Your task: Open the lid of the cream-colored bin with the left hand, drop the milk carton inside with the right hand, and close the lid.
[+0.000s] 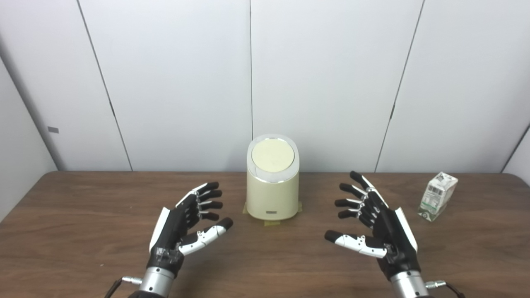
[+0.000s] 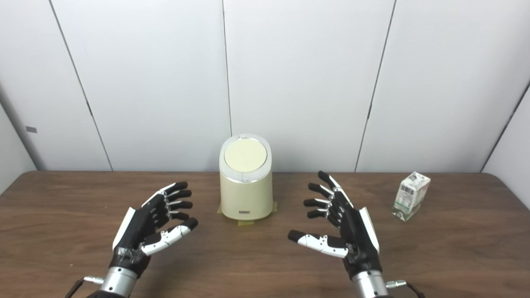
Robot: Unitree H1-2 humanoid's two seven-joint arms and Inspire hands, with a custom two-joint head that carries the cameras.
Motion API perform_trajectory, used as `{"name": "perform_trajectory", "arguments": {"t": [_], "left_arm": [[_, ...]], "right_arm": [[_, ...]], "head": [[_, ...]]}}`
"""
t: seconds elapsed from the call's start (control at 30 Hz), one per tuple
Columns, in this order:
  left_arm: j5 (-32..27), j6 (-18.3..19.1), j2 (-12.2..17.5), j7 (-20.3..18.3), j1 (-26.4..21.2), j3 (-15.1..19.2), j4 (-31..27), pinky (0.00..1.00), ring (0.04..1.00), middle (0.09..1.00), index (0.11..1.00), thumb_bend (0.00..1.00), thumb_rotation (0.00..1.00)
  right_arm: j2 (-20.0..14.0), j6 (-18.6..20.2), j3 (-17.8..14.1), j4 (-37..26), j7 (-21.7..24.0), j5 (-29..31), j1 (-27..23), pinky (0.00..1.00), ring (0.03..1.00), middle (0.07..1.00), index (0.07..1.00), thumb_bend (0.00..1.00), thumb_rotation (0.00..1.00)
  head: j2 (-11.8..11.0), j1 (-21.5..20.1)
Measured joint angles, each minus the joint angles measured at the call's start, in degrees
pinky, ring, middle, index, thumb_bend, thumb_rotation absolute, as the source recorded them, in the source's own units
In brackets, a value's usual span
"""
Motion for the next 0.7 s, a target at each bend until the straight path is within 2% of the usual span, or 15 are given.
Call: {"name": "perform_trajectory", "arguments": {"t": [0.13,0.37,0.57,0.63,0.7], "left_arm": [[0.0,-0.1,0.0,0.0,0.0,0.0,0.0,0.62,0.725,0.785,0.807,0.70,0.18],[0.1,-1.1,0.0,0.0,0.0,0.0,0.1,0.60,0.719,0.784,0.805,0.68,0.18],[0.4,-1.6,0.0,0.3,0.0,0.0,0.5,0.61,0.715,0.778,0.798,0.69,0.20],[1.3,-1.5,-0.5,1.1,0.0,0.0,0.4,0.62,0.738,0.785,0.797,0.70,0.21],[2.5,-0.8,-1.7,2.7,0.1,0.2,-0.8,0.65,0.774,0.809,0.819,0.72,0.24]], "right_arm": [[0.1,0.0,0.0,0.0,0.0,0.1,0.0,0.55,0.678,0.817,0.893,0.75,0.13],[0.1,0.1,0.1,0.0,0.0,0.0,0.0,0.60,0.692,0.810,0.886,0.75,0.13],[0.1,0.1,0.1,0.0,0.0,0.0,0.0,0.59,0.687,0.810,0.887,0.74,0.13],[0.1,0.0,0.2,0.2,0.0,0.0,0.0,0.59,0.686,0.811,0.886,0.74,0.13],[0.1,0.0,0.2,0.6,0.0,0.0,0.0,0.59,0.690,0.811,0.886,0.74,0.13]], "head": [[0.0,0.0],[-0.3,0.1],[-0.6,0.3],[-2.1,0.3],[-2.3,0.3]]}}
